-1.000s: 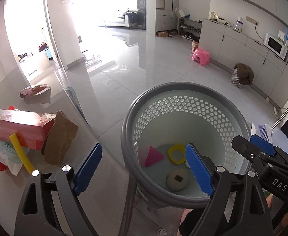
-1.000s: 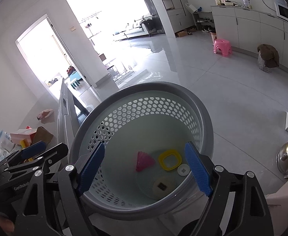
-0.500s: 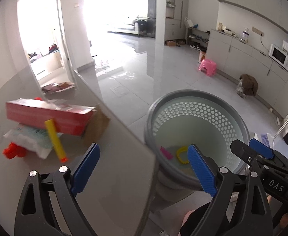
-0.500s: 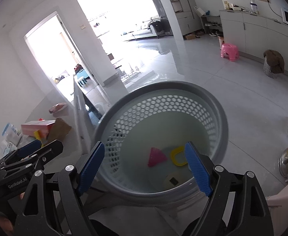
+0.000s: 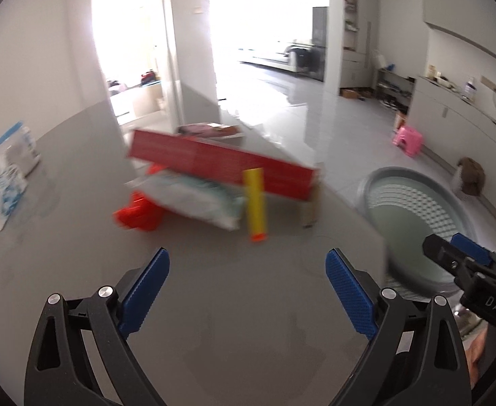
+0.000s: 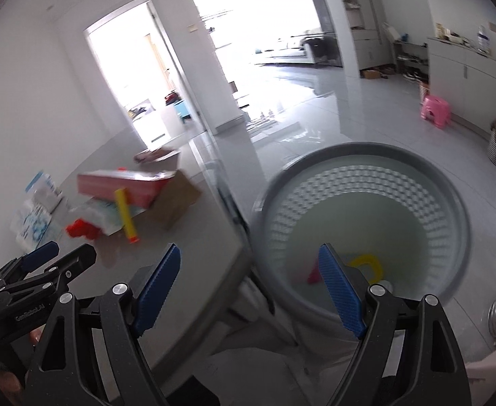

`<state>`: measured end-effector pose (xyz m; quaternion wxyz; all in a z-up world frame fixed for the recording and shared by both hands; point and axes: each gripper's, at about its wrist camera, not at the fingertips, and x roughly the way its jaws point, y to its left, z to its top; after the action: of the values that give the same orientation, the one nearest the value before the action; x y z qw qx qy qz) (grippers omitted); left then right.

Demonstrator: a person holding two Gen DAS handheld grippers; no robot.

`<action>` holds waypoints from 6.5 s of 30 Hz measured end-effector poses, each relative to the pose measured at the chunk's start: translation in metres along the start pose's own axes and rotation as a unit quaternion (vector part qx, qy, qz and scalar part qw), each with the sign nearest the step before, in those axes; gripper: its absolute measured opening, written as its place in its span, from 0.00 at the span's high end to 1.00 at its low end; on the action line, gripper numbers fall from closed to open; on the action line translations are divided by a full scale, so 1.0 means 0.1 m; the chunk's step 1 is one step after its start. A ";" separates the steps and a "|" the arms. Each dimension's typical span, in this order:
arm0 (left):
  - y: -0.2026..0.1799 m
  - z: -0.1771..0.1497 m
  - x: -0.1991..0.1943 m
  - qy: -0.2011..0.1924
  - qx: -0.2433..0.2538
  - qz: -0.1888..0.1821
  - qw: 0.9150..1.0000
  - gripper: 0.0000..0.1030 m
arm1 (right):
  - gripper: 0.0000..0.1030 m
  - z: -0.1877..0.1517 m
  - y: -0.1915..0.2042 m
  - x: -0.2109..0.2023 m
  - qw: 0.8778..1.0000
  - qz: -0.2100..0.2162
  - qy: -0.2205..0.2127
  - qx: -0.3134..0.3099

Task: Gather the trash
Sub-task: 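Move both tools back over the table toward the cardboard piece, then grasp the yellow foam stick with the left tool while the right tool holds the brown cardboard, then carry both items over the basket and open both tools to drop them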

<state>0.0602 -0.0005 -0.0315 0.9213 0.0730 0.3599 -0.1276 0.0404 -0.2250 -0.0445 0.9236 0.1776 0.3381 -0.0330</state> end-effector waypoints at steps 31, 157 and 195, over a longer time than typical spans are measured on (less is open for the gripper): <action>0.99 -0.15 0.10 0.016 -0.075 0.037 0.996 0.11 | 0.46 0.18 0.99 1.14 0.992 -0.072 0.047 -0.091; -1.86 0.24 0.74 0.067 0.123 -0.150 0.979 0.88 | 0.95 -0.01 -1.15 -0.20 0.994 -0.065 -0.029 0.078; -1.96 0.26 0.99 0.104 0.111 -0.135 0.979 0.47 | 0.68 -0.02 -1.60 -0.16 0.992 -0.050 -0.028 0.113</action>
<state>0.0908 -0.2120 -0.0885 0.8393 0.1384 0.4436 -0.2820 -0.0024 -0.3751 -0.0845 0.9040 0.2628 0.3144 -0.1225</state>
